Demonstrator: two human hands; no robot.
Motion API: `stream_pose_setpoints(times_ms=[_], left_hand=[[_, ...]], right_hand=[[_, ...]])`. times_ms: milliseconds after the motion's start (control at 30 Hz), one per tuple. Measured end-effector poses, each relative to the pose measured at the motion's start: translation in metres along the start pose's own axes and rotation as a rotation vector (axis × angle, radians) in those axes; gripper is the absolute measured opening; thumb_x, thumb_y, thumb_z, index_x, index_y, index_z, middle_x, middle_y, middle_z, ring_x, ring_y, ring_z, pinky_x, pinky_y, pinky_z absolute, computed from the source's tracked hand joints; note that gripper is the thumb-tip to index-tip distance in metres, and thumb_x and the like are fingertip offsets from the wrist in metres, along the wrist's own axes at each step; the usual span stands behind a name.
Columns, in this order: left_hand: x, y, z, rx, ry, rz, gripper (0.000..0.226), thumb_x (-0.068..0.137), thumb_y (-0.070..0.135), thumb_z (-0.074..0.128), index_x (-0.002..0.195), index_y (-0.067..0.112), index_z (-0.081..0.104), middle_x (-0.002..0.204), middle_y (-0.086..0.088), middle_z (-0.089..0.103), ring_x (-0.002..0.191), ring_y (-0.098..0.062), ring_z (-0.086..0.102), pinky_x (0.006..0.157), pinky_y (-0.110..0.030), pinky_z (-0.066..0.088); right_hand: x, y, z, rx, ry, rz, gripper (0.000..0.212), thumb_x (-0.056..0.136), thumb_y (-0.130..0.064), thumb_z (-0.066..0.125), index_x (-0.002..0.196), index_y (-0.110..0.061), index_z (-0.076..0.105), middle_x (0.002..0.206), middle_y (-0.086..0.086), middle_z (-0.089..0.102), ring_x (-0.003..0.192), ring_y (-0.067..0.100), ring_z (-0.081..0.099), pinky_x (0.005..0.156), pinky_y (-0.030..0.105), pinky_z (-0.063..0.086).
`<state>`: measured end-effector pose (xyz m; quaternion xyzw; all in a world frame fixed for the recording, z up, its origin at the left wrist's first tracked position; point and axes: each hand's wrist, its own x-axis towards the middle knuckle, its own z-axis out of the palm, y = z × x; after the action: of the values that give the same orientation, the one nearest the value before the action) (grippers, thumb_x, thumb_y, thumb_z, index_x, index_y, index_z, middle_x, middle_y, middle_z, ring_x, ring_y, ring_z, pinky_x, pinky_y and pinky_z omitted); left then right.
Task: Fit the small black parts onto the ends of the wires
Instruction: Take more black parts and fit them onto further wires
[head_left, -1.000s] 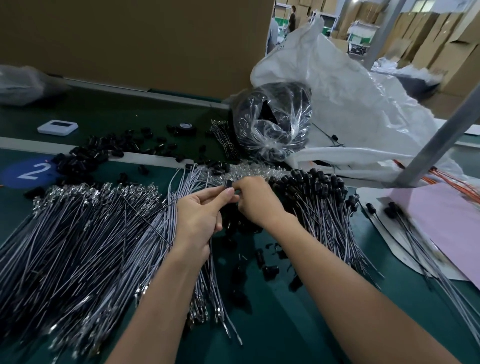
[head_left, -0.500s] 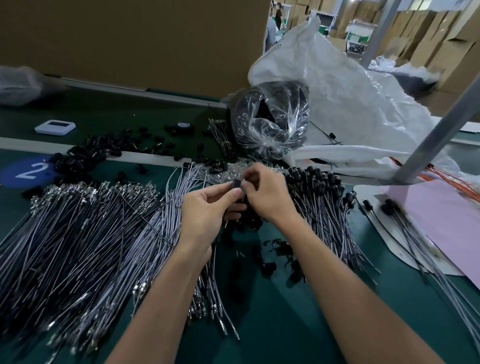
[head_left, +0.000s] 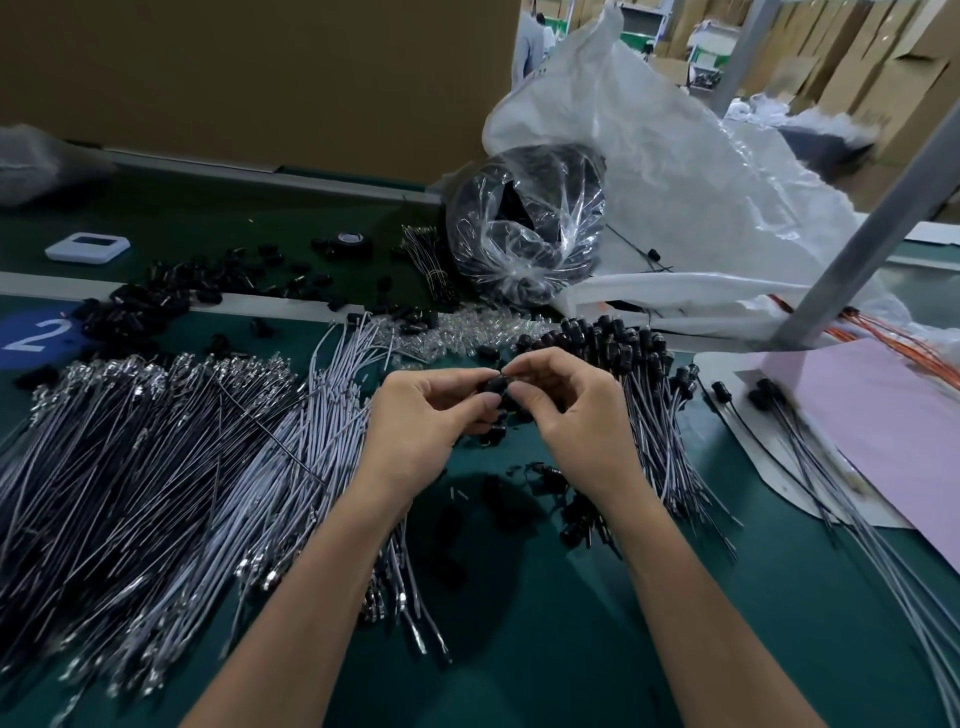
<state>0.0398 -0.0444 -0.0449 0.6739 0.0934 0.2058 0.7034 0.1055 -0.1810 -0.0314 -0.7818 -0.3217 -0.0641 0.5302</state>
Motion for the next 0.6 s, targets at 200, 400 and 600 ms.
stream_pose_setpoints(times_ms=[200, 400, 600], left_hand=[[0.0006, -0.0011, -0.0024, 0.028, -0.024, 0.016, 0.029, 0.081, -0.002, 0.074, 0.095, 0.023, 0.075, 0.080, -0.003, 0.077, 0.075, -0.017, 0.074, 0.068, -0.021, 0.058], [0.0002, -0.0024, -0.0050, 0.058, -0.047, 0.034, 0.028, 0.082, 0.000, 0.074, 0.097, 0.024, 0.076, 0.087, 0.002, 0.078, 0.080, -0.015, 0.075, 0.071, -0.020, 0.057], [0.0008, -0.0039, -0.0067, 0.079, -0.044, 0.052, 0.028, 0.081, 0.001, 0.076, 0.096, 0.024, 0.075, 0.084, 0.000, 0.078, 0.080, -0.015, 0.075, 0.073, -0.023, 0.059]], right_hand=[[-0.0004, 0.0010, -0.0029, 0.007, 0.039, 0.016, 0.017, 0.082, -0.003, 0.075, 0.090, -0.018, 0.074, 0.082, -0.011, 0.073, 0.076, 0.002, 0.068, 0.072, 0.017, 0.054], [0.0001, 0.0033, -0.0052, -0.013, 0.011, 0.010, 0.014, 0.078, -0.002, 0.078, 0.085, -0.014, 0.072, 0.076, -0.008, 0.072, 0.071, 0.002, 0.067, 0.070, 0.018, 0.054], [0.0004, 0.0043, -0.0079, 0.136, -0.037, 0.051, 0.024, 0.080, 0.005, 0.073, 0.086, -0.017, 0.075, 0.075, -0.006, 0.075, 0.071, 0.009, 0.073, 0.069, 0.018, 0.056]])
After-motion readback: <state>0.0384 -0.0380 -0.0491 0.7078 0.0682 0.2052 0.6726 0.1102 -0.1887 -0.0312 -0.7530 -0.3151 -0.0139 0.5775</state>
